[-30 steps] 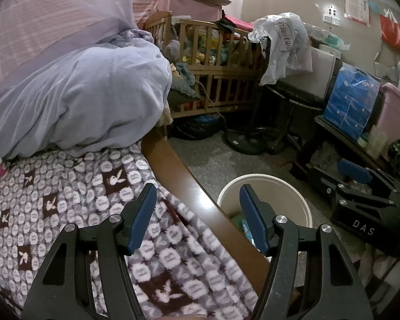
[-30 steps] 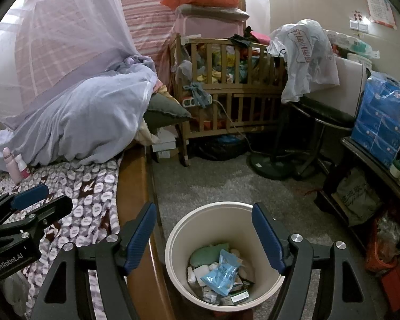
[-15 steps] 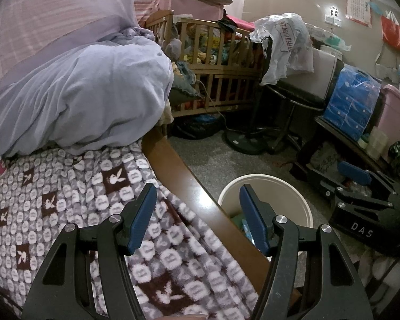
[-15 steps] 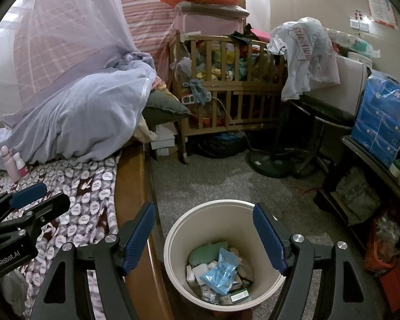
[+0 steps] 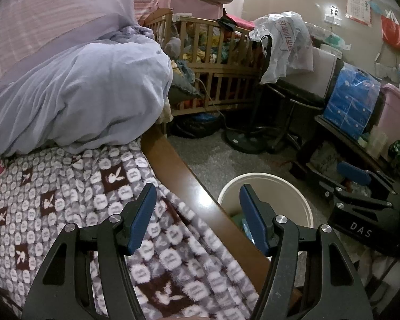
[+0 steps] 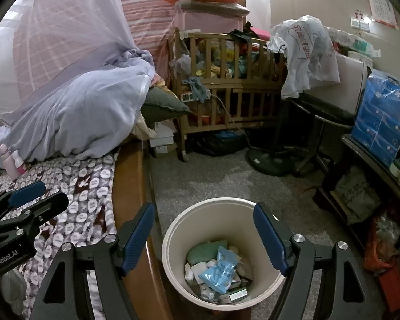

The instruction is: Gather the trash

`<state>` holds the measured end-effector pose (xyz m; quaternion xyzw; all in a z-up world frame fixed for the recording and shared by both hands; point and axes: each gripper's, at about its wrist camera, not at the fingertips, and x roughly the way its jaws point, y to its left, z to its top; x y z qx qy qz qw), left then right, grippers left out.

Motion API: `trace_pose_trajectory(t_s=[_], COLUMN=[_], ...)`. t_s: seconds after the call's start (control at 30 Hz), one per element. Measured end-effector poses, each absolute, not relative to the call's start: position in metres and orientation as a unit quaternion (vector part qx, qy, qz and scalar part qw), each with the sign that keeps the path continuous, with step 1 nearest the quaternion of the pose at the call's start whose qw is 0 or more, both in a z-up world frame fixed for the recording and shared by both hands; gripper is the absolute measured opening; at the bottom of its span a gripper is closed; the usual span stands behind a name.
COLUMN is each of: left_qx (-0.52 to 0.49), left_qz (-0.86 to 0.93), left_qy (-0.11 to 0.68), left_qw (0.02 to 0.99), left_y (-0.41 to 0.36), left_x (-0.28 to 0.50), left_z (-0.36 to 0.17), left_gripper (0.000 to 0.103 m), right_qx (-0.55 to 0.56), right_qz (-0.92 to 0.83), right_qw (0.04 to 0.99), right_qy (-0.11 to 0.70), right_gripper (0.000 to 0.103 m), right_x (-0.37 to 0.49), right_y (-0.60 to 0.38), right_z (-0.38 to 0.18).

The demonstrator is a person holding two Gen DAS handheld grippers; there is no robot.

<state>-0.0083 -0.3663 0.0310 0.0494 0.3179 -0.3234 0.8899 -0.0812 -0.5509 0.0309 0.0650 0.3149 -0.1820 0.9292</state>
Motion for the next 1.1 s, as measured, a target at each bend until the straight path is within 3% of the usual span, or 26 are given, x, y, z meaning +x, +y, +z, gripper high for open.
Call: trace_pose_trajectory(t_s=[1.1], left_qx=[0.050], left_qz=[-0.321], left_qy=[0.326], left_qw=[0.888], left_y=[-0.370], left_x=[-0.008], left_z=[0.021], left_gripper=[0.064], right_qx=[0.060], right_qz=[-0.180], right_qw=[0.926], right_qy=[0.326], right_gripper=[0.076], right_x=[-0.078], right_y=[-0.557], right_z=[0.022])
